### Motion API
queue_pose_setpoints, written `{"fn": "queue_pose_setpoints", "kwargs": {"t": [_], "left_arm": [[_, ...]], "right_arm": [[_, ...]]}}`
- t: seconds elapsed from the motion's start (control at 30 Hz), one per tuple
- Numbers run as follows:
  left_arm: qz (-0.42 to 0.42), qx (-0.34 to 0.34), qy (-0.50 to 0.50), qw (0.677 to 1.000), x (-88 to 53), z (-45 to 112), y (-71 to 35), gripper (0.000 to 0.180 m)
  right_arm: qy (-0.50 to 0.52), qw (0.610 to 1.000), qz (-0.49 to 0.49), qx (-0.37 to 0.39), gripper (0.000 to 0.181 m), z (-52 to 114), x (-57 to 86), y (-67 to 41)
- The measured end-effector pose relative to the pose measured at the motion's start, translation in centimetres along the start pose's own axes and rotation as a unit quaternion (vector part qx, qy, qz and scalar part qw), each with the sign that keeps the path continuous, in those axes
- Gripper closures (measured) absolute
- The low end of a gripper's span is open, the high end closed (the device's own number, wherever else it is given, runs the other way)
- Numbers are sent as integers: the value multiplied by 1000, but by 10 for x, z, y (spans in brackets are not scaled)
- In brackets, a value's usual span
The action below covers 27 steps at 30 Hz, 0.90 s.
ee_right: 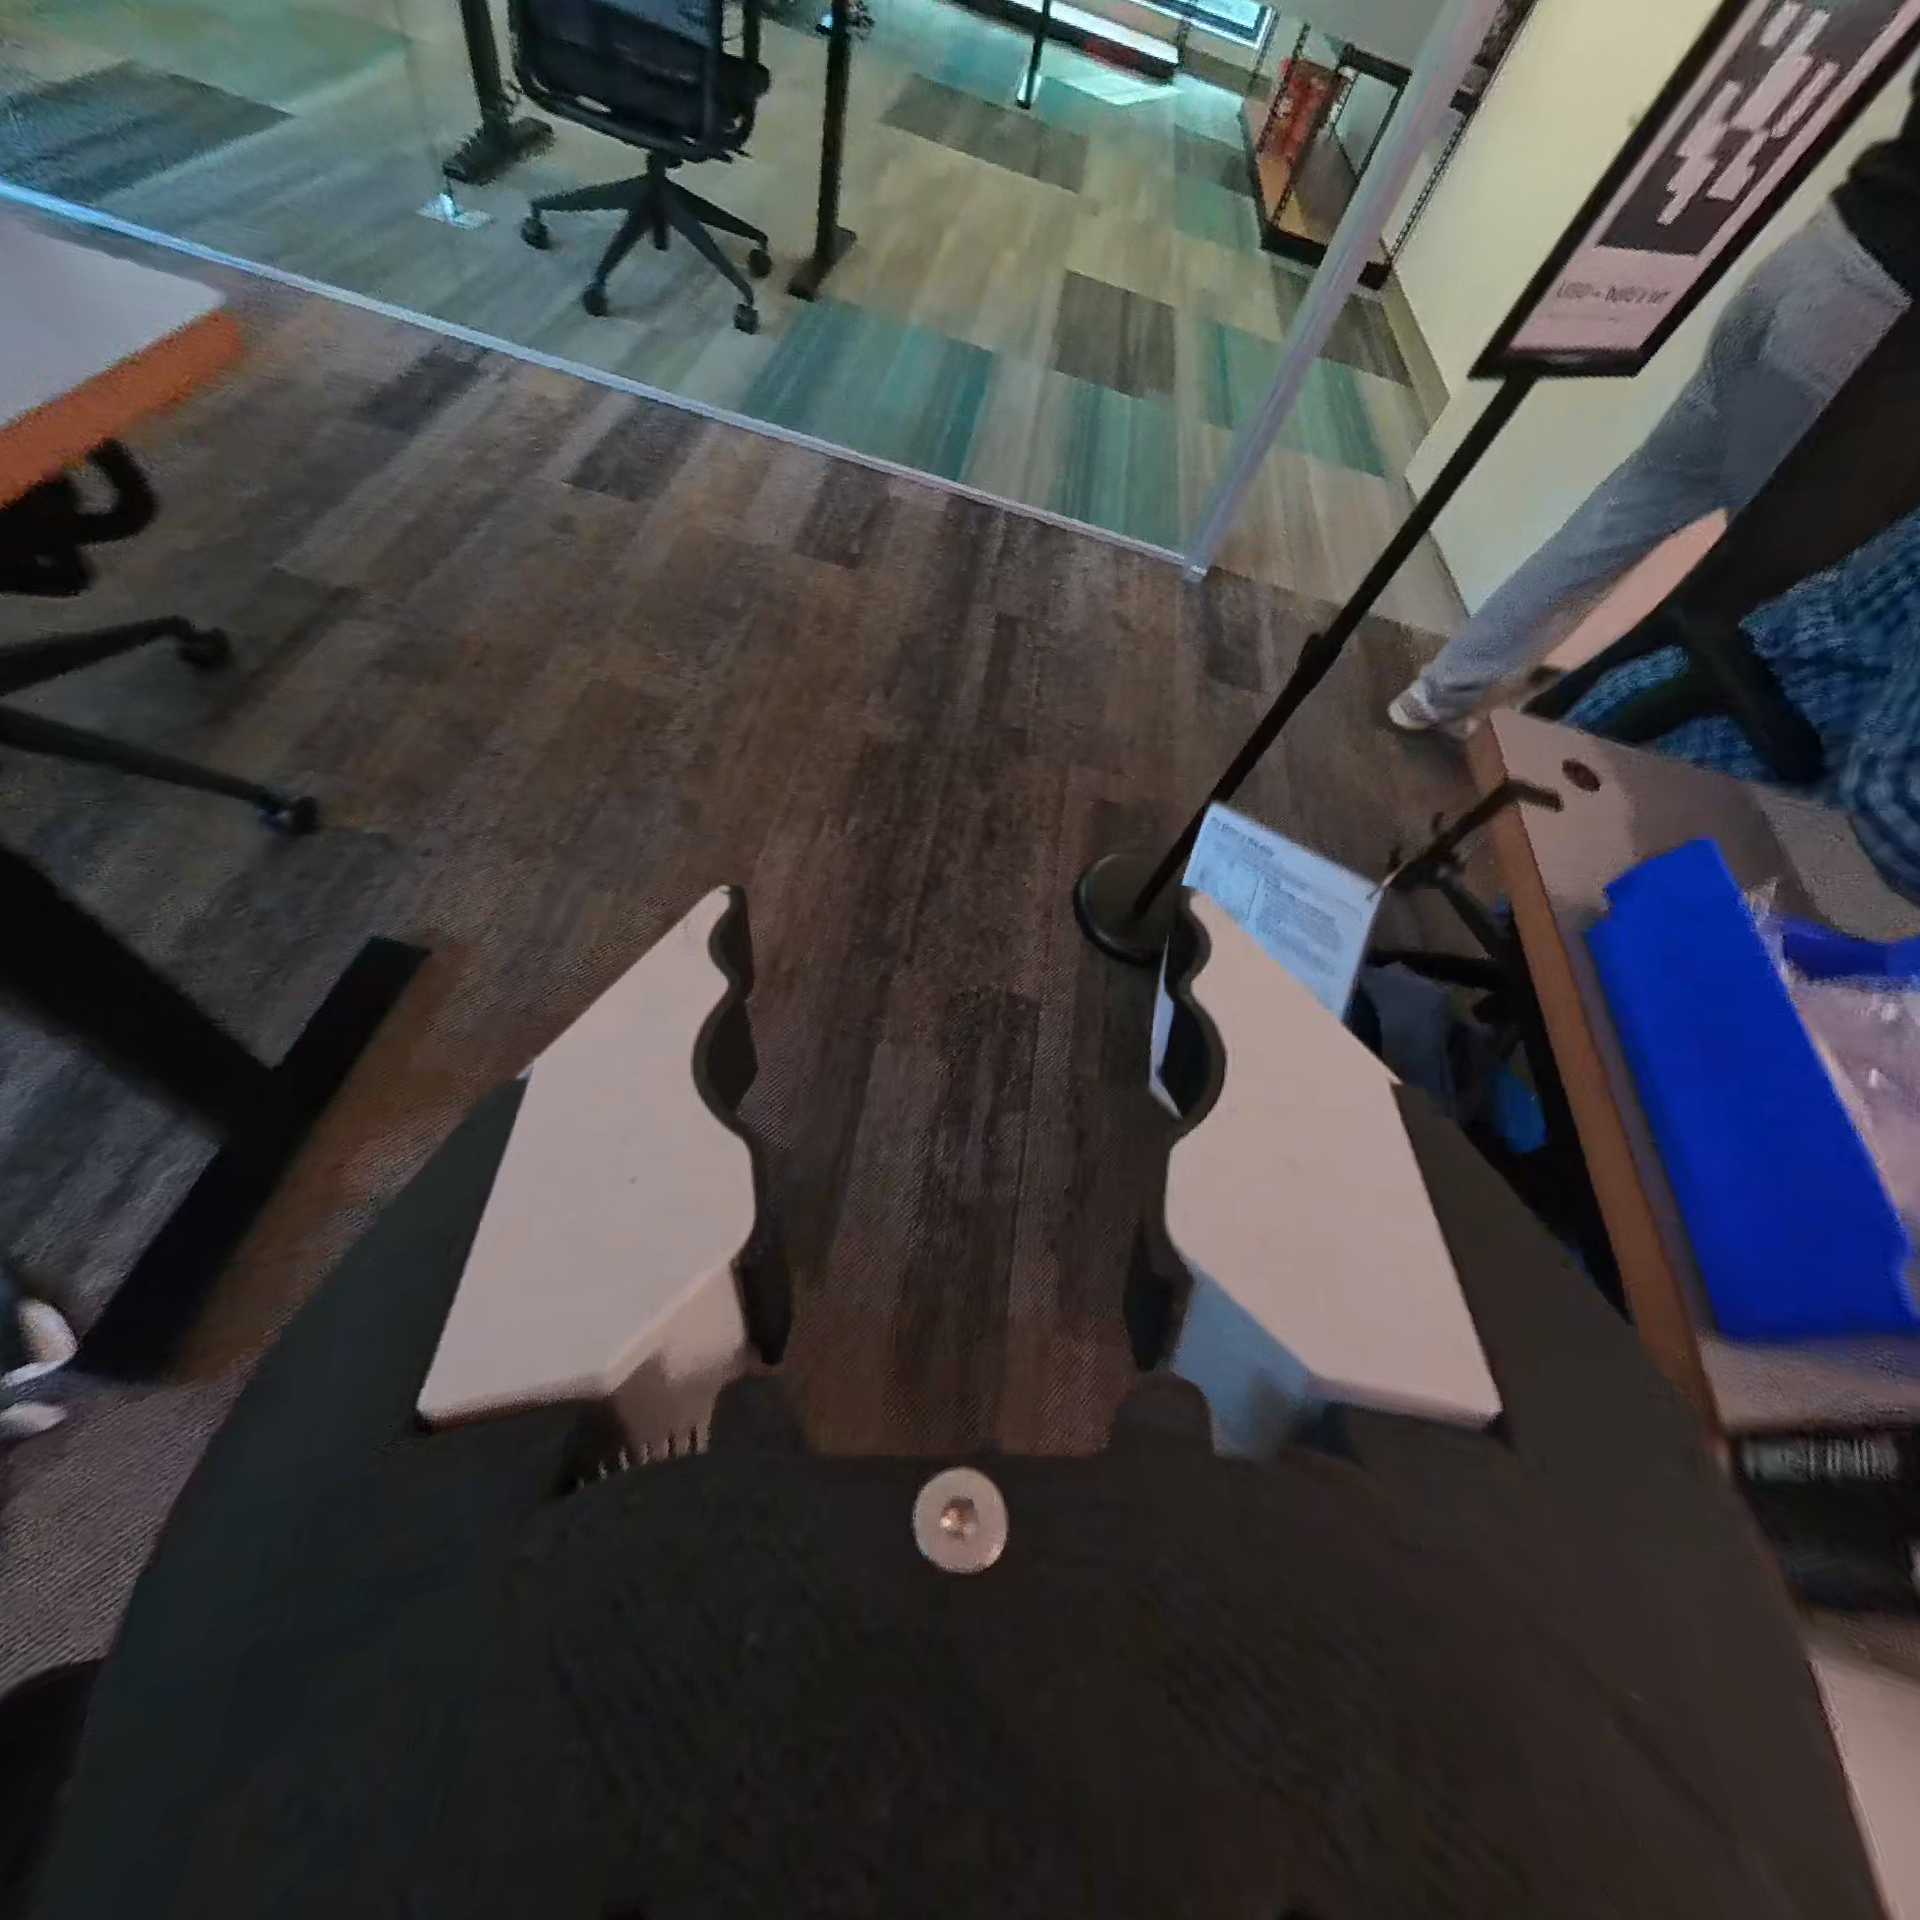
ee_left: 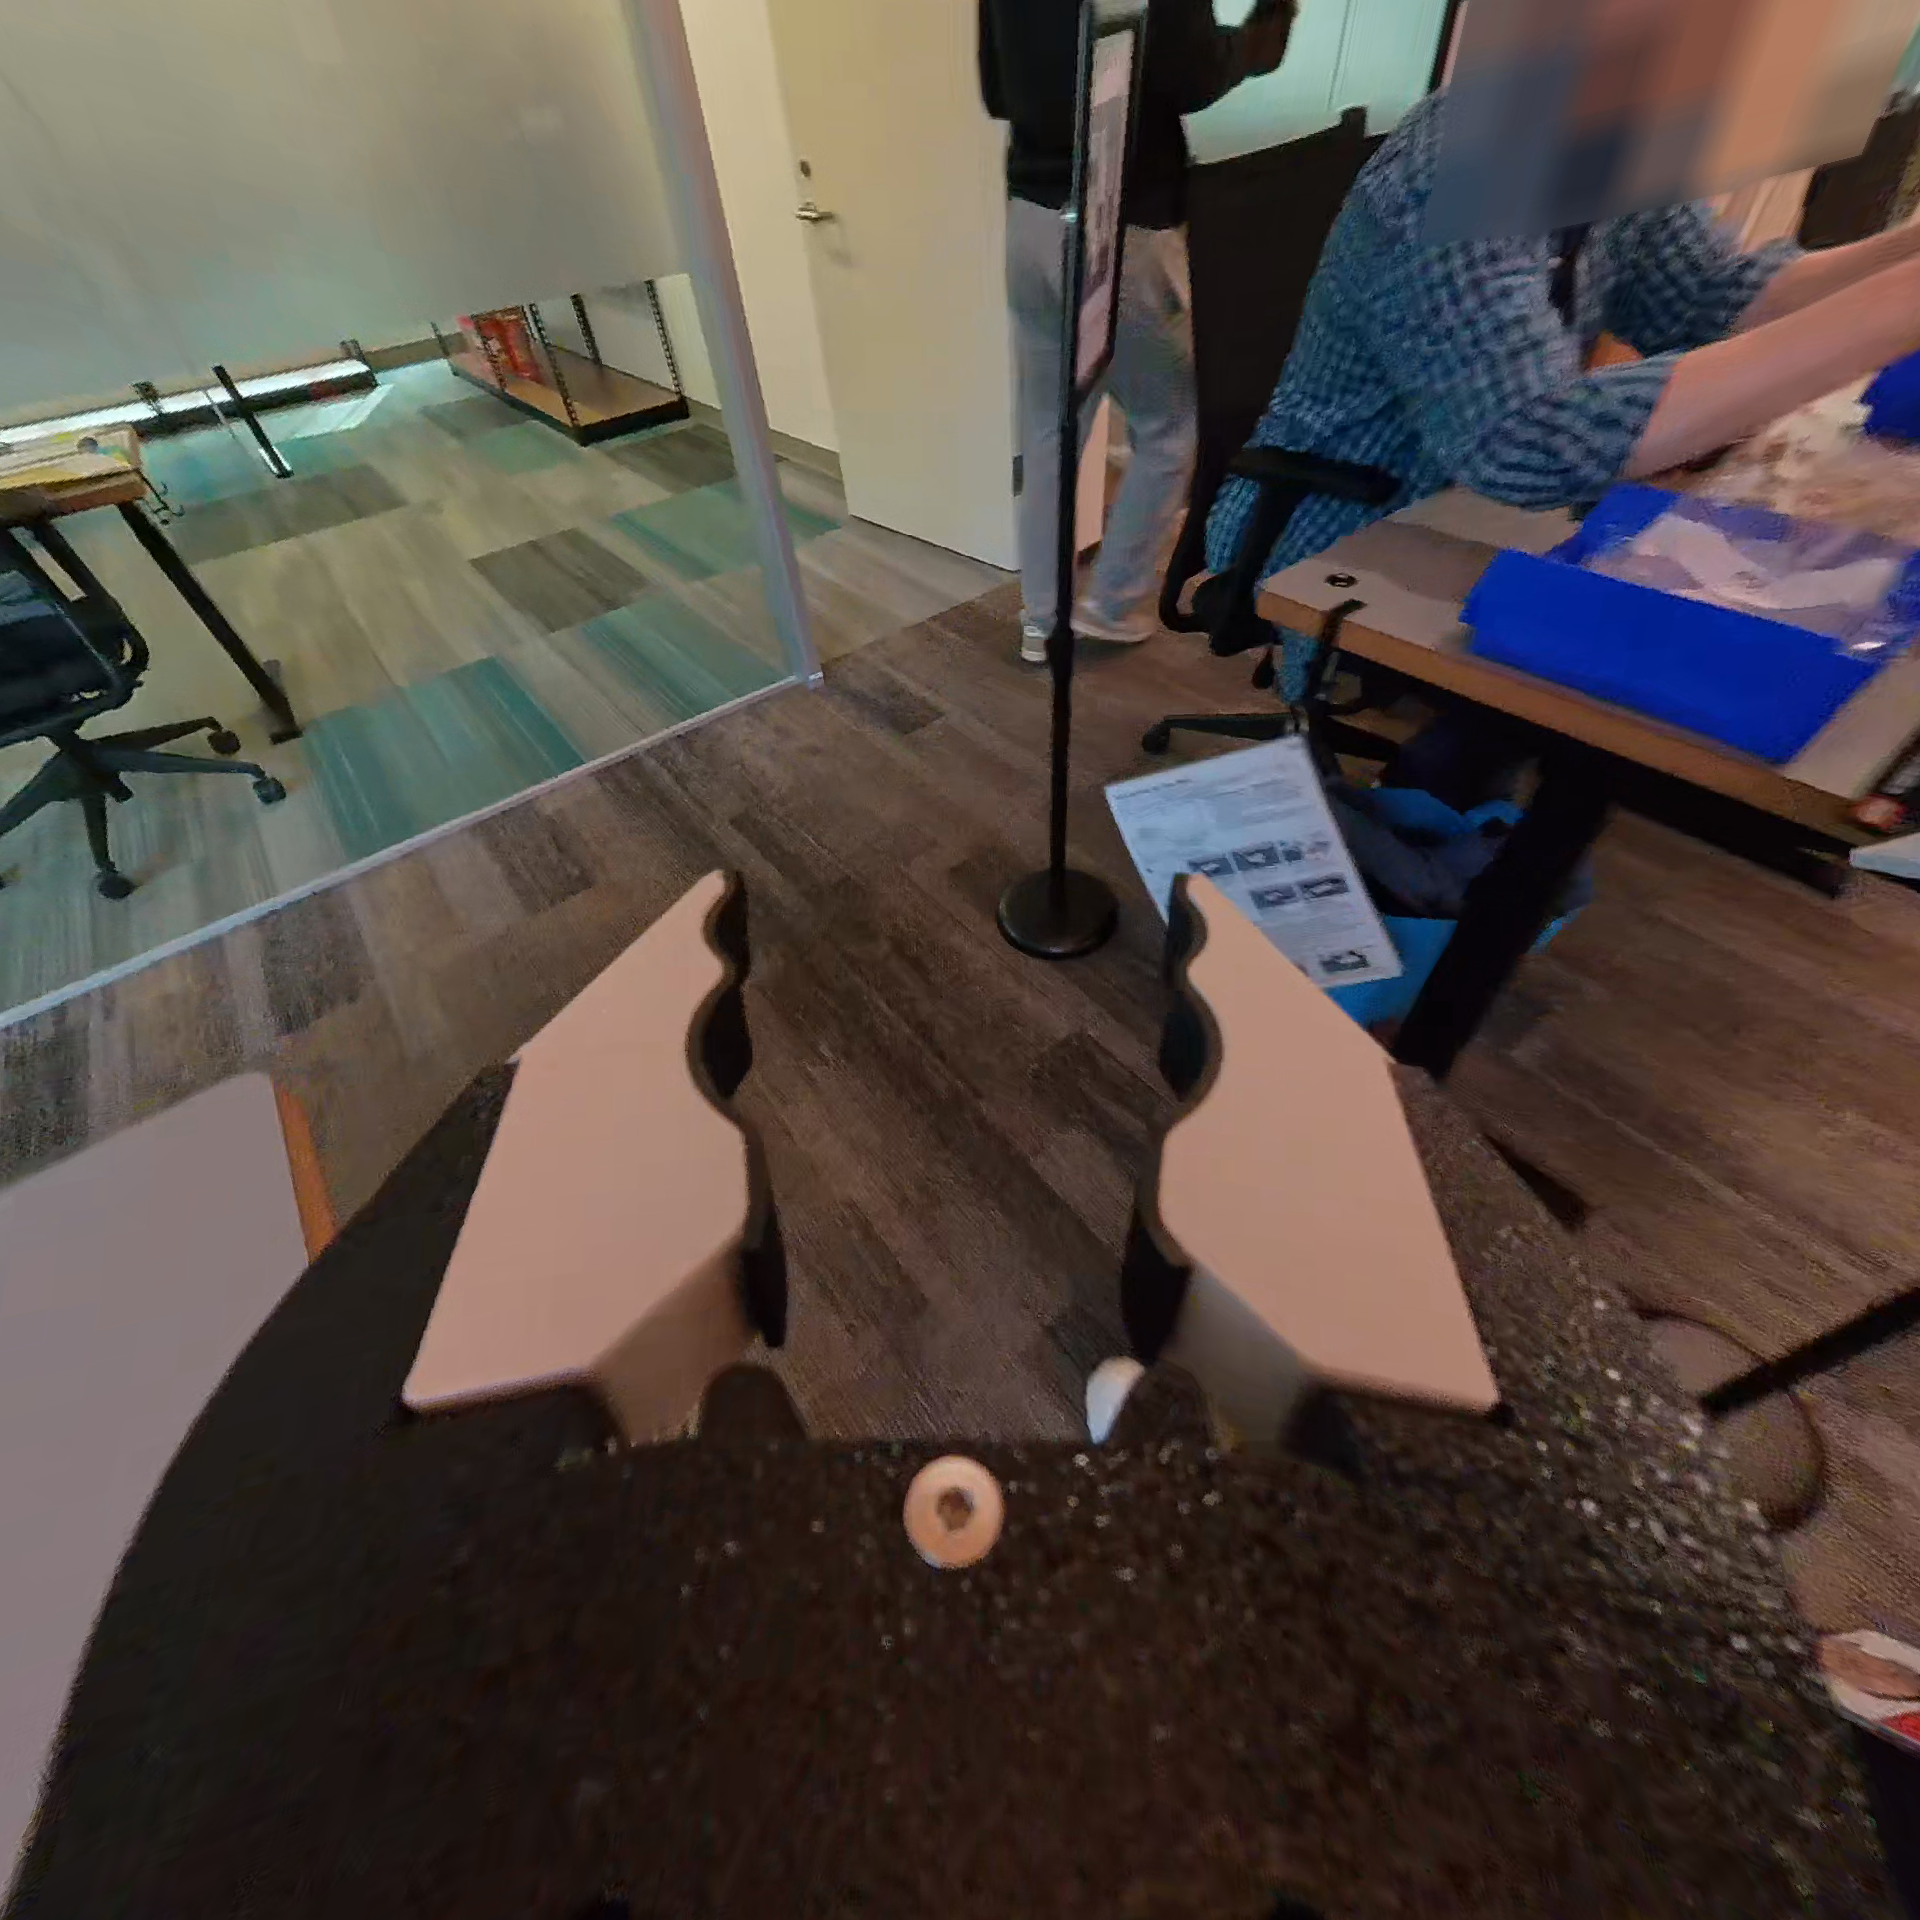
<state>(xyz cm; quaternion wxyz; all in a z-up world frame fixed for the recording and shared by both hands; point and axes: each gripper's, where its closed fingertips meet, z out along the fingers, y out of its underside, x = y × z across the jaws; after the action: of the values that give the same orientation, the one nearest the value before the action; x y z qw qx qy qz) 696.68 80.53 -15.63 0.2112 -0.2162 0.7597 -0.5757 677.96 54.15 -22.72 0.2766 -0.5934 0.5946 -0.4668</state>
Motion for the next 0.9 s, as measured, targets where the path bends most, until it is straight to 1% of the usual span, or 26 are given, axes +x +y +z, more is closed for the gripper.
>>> {"fn": "queue_pose_setpoints", "kwargs": {"t": [0.07,0.17,0.27,0.33,0.4,0.47,0.53,0.63,0.8,0.9], "left_arm": [[6,2,-3,1000,-35,54,-4,105],[12,-21,-10,1000,-91,134,-11,107],[7,-39,-15,999,-149,210,-31,107],[16,-38,-20,999,-186,259,-47,106],[21,-54,-22,998,-219,310,-57,106],[27,-59,-14,998,-245,364,-65,106],[28,-56,-4,998,-269,424,-68,107],[20,-42,31,998,-299,530,-73,110],[69,-32,119,990,-337,721,-110,112],[56,-29,205,977,-337,833,-151,111]], "right_arm": [[7,1000,-19,6,103,68,18,-20],[-8,999,-26,36,107,189,40,-71],[-47,998,-26,43,109,309,53,-135],[-57,994,-59,66,113,376,60,-184],[-66,992,-87,67,113,434,66,-222],[-73,989,-101,80,120,485,74,-253],[-58,987,-119,87,126,538,95,-277],[-2,986,-142,92,138,619,146,-305],[77,984,-149,64,142,757,242,-342],[112,985,-128,24,144,829,303,-358]]}}
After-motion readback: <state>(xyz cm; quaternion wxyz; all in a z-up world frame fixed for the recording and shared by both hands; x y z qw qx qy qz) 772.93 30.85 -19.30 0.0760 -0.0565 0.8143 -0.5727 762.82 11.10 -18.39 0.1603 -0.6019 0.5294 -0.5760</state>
